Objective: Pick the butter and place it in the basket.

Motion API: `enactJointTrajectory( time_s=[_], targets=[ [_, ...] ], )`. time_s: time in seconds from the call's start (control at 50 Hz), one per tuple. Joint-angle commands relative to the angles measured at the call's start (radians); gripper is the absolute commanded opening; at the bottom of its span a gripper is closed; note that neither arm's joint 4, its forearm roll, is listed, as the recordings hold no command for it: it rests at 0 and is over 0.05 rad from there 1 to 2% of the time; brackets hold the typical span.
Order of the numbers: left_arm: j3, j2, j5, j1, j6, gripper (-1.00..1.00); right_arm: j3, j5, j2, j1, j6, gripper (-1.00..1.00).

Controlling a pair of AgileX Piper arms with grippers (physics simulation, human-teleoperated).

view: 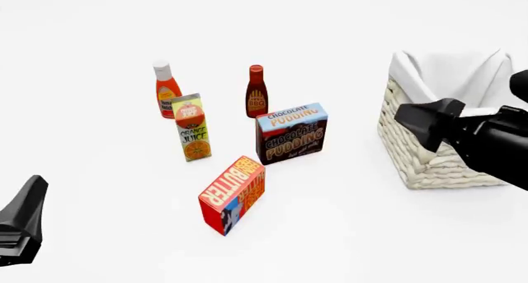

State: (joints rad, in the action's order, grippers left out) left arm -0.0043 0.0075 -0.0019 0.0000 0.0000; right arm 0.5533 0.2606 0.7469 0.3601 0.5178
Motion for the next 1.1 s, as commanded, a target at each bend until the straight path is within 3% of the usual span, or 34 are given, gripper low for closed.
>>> enactJointTrajectory(
  time_s=[0.02, 0.26, 0.32, 0.52, 0.6, 0.66, 0.68, 0.72, 0.76, 0.88, 0.9, 0.94, 0.96, 1.1],
  targets=[
    [0.000, 0.000, 0.000, 0.000, 0.000, 1.00, 0.055, 0.014, 0.063, 0.032, 0.085, 1.00],
    [0.000, 0.000, 0.000, 0.000, 0.000, 1.00, 0.112, 0.070, 0.109, 0.048, 0.166, 1.00],
    [0.000, 0.000, 0.000, 0.000, 0.000, 1.00, 0.111, 0.072, 0.136, 0.046, 0.215, 1.00],
    [0.000, 0.000, 0.000, 0.000, 0.000, 1.00, 0.133, 0.059, 0.157, 0.035, 0.240, 1.00],
    [0.000, 0.000, 0.000, 0.000, 0.000, 1.00, 0.142, 0.065, 0.140, 0.012, 0.219, 1.00],
    [0.000, 0.000, 0.000, 0.000, 0.000, 1.00, 0.165, 0.060, 0.178, 0.039, 0.222, 1.00],
    [0.000, 0.000, 0.000, 0.000, 0.000, 1.00, 0.164, 0.080, 0.143, -0.002, 0.208, 1.00],
    [0.000, 0.000, 0.000, 0.000, 0.000, 1.00, 0.184, 0.090, 0.183, 0.010, 0.203, 1.00],
    [0.000, 0.000, 0.000, 0.000, 0.000, 1.00, 0.201, 0.122, 0.158, -0.029, 0.175, 1.00],
    [0.000, 0.000, 0.000, 0.000, 0.000, 1.00, 0.268, 0.163, 0.194, -0.021, 0.154, 1.00],
    [0.000, 0.000, 0.000, 0.000, 0.000, 1.00, 0.241, 0.210, 0.130, -0.095, 0.183, 1.00],
    [0.000, 0.000, 0.000, 0.000, 0.000, 1.00, 0.250, 0.213, 0.147, -0.084, 0.182, 1.00],
    [0.000, 0.000, 0.000, 0.000, 0.000, 1.00, 0.279, 0.200, 0.199, -0.036, 0.172, 1.00],
    [0.000, 0.000, 0.000, 0.000, 0.000, 1.00, 0.321, 0.232, 0.211, -0.038, 0.135, 1.00]
  ],
)
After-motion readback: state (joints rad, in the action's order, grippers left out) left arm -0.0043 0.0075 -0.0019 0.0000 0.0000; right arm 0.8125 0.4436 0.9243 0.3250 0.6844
